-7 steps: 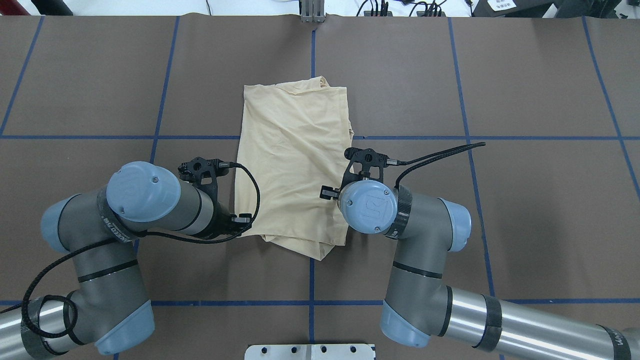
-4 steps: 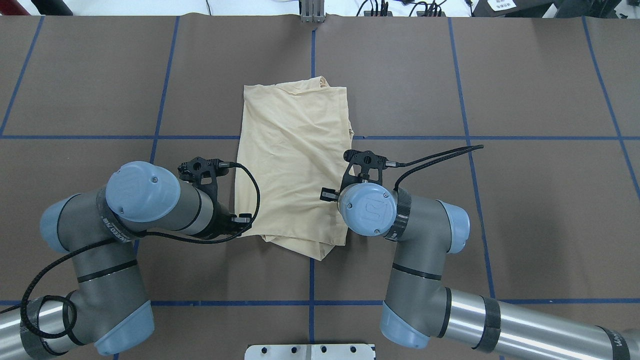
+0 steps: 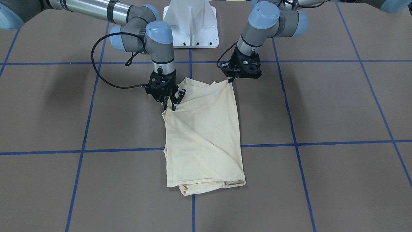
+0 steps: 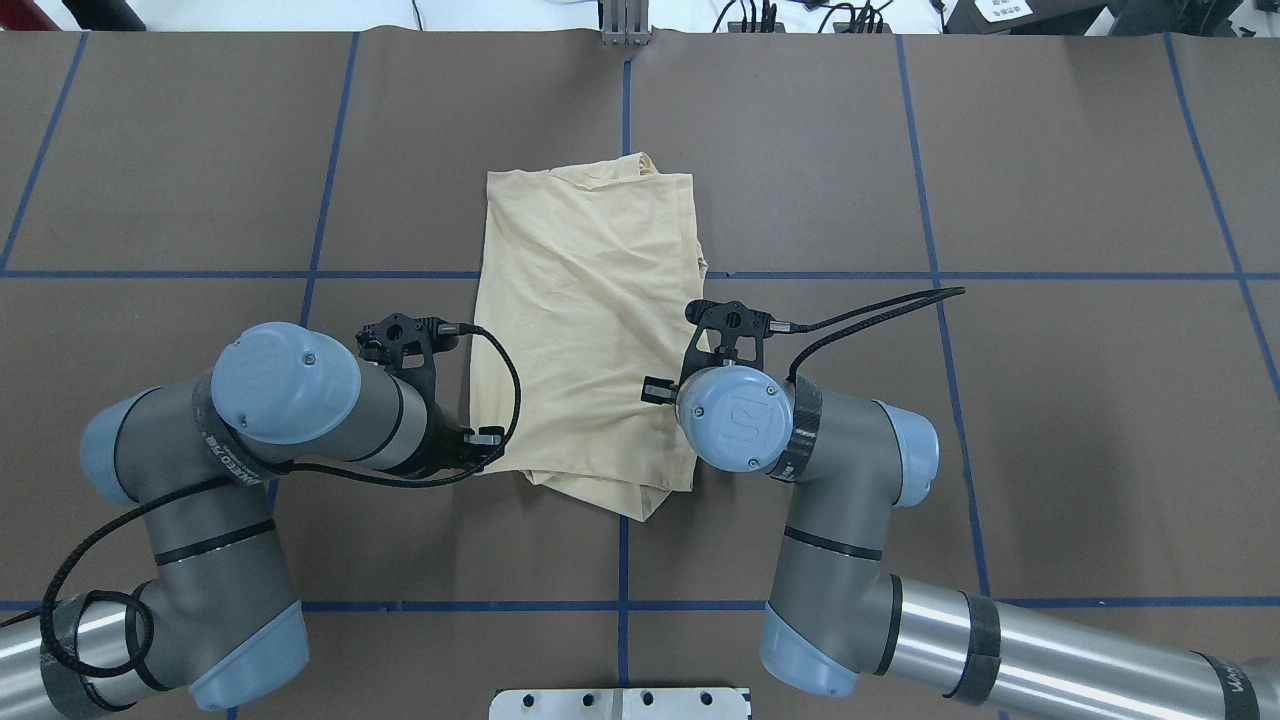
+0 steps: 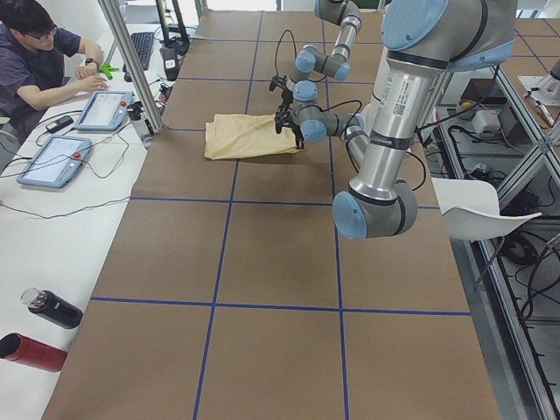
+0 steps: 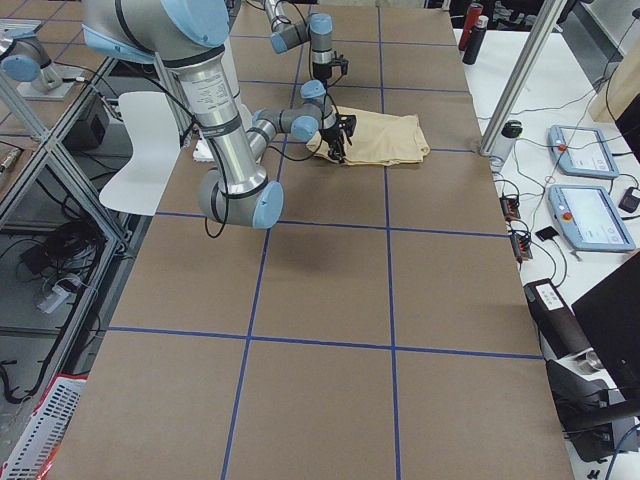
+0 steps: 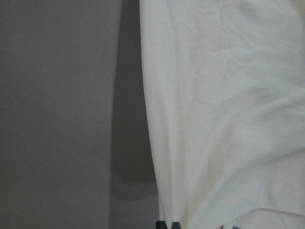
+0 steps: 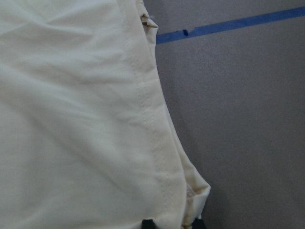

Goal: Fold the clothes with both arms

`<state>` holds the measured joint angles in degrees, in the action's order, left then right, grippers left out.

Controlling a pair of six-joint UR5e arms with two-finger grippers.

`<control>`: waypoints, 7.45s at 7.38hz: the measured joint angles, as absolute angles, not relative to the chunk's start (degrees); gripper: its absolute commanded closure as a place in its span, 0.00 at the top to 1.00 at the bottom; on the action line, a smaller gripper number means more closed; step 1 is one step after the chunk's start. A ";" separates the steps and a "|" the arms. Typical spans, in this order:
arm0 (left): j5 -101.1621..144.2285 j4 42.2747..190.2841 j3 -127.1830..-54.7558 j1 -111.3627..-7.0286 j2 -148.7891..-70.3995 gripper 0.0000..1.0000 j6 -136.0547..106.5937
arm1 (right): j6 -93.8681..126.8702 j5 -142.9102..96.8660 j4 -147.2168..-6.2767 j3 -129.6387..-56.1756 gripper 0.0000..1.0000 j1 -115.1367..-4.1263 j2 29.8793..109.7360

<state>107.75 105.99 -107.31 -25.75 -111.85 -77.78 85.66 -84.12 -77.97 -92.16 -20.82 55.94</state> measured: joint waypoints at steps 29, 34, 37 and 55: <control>101.41 94.80 -99.92 -32.56 -124.44 0.00 -68.59 | 78.70 -87.95 -85.09 -90.40 0.49 -28.95 49.79; 102.28 99.22 -97.76 -36.02 -122.74 1.00 -60.52 | 76.82 -98.15 -79.94 -82.07 1.00 -35.18 43.83; 109.86 99.90 -98.05 -42.23 -119.95 1.00 -45.49 | 78.75 -103.86 -90.38 -89.11 0.97 -33.88 41.78; 113.37 99.58 -100.25 -44.85 -117.70 1.00 -39.90 | 69.01 -92.64 -82.72 -72.46 0.54 -33.69 34.21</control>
<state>113.37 99.58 -100.25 -44.85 -117.70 -39.90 69.01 -92.64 -82.72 -72.46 -33.69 34.21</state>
